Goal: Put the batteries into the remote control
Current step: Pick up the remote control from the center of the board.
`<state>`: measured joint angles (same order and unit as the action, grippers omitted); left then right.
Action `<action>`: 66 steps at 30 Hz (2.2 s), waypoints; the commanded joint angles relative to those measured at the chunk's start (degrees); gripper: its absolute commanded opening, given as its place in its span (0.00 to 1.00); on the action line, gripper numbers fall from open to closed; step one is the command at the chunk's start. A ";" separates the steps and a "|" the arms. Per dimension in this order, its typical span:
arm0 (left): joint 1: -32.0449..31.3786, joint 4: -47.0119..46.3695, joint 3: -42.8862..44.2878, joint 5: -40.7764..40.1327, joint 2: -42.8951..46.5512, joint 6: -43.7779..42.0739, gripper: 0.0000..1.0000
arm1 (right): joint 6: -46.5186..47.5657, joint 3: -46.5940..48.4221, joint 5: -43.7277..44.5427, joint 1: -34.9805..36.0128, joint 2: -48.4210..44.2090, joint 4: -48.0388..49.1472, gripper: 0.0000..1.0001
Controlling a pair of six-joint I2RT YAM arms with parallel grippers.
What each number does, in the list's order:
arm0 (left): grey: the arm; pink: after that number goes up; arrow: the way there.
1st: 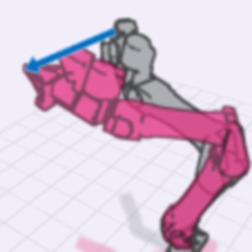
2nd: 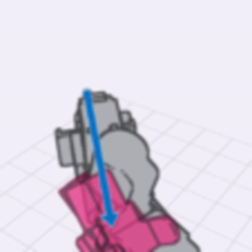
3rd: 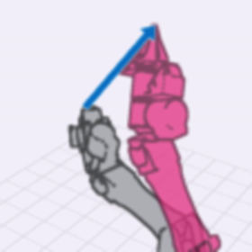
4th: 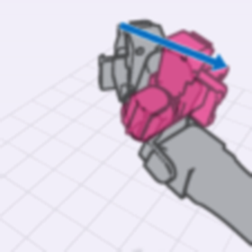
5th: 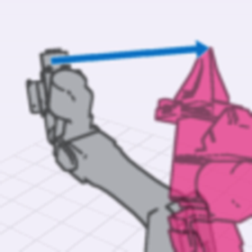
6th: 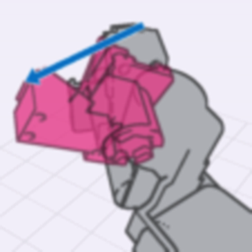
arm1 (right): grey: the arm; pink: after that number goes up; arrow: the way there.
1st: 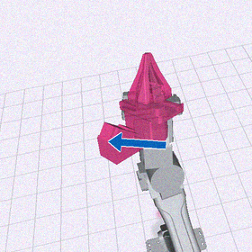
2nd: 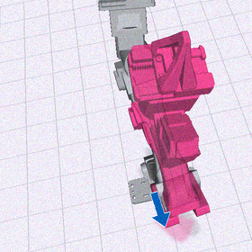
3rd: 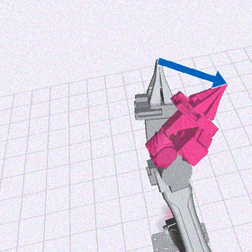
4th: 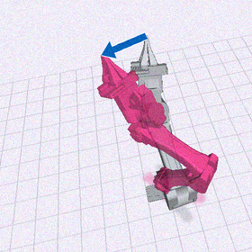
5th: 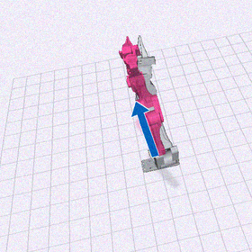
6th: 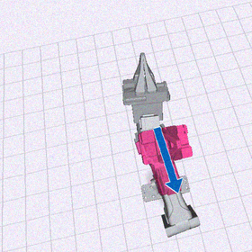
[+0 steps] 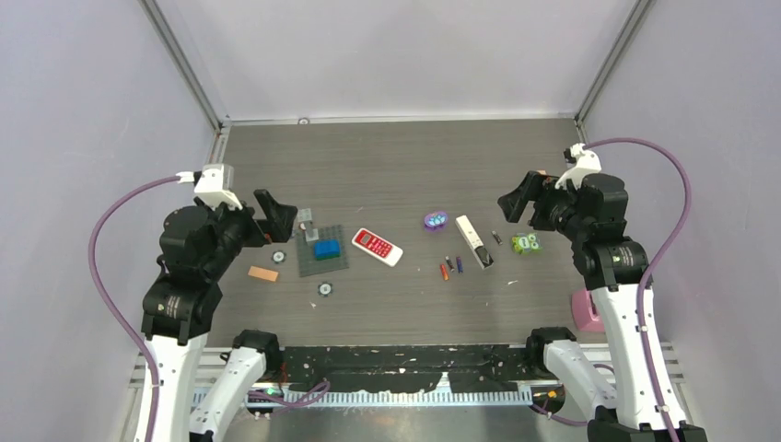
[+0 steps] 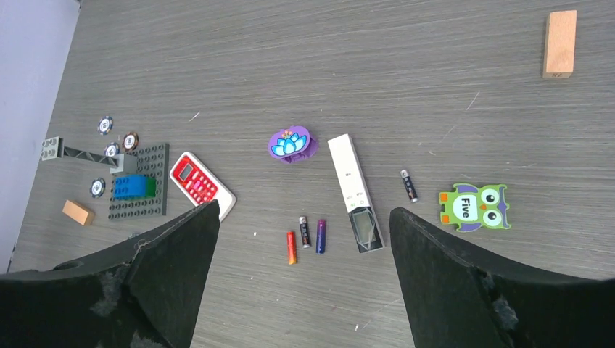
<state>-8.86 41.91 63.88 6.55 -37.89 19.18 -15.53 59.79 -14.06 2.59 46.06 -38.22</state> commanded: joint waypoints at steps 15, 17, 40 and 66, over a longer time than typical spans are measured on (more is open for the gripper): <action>0.33 -4.14 -10.11 11.98 12.30 2.79 0.99 | -3.58 -6.86 -15.84 0.61 -5.74 3.11 0.95; 0.33 -2.48 -10.40 15.02 12.42 3.06 0.99 | -4.37 -8.72 -16.06 2.13 -6.09 4.65 0.94; 0.33 1.30 -17.97 19.38 11.28 14.84 0.96 | 2.34 -6.31 13.16 39.31 29.78 20.87 0.95; 0.29 -8.54 -25.79 16.32 11.36 13.76 0.97 | 19.32 15.48 9.69 46.07 64.75 18.68 0.85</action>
<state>-8.86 38.04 38.52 23.00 -27.59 32.80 1.34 73.41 -3.90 48.27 110.08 -19.33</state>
